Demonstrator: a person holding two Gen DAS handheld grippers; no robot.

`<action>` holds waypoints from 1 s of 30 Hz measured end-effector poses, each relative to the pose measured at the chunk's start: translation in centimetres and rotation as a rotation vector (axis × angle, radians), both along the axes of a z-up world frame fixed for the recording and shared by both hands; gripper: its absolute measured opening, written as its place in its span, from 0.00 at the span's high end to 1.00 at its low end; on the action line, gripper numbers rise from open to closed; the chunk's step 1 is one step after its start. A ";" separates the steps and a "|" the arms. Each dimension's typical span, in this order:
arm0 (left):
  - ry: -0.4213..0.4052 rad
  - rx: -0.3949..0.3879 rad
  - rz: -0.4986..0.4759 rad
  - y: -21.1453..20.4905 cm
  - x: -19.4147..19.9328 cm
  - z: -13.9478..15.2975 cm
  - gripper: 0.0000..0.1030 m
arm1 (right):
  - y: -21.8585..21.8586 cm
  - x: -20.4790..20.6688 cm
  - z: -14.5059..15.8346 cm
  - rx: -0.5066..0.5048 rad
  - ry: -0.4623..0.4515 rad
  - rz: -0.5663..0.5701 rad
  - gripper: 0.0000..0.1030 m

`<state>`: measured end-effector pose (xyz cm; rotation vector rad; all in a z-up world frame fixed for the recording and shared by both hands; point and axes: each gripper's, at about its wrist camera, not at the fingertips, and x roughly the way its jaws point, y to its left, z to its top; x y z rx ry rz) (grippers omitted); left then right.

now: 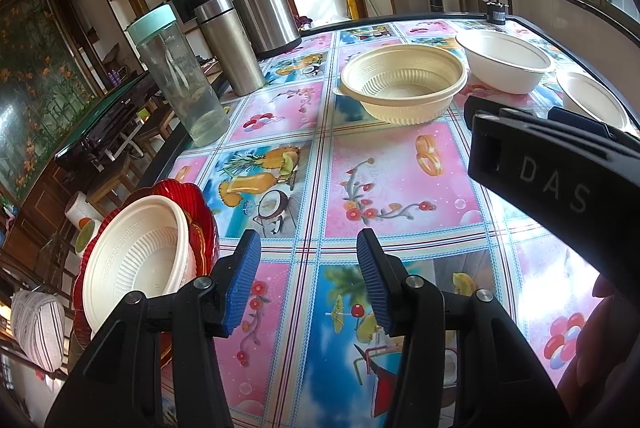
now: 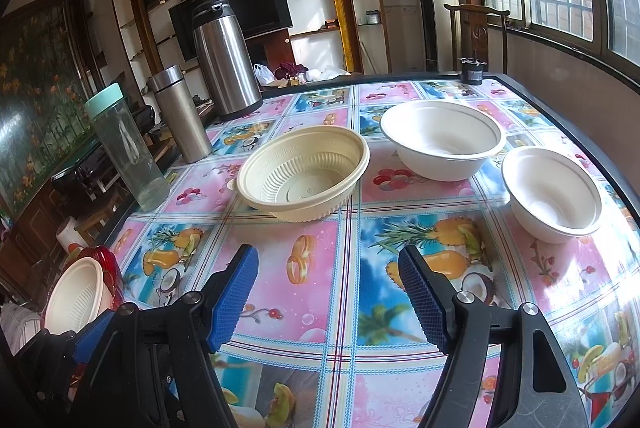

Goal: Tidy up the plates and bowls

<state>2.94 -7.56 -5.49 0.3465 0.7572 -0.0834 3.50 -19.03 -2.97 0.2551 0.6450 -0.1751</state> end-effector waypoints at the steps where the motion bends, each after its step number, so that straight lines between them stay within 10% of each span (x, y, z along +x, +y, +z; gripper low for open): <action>1: -0.001 0.000 0.001 0.0 0.0 0.0 0.52 | 0.0 0.0 0.0 -0.001 0.001 0.000 0.27; 30: 0.009 -0.005 0.001 0.2 0.3 -0.1 0.52 | 0.3 0.5 -0.3 -0.017 0.023 0.010 0.27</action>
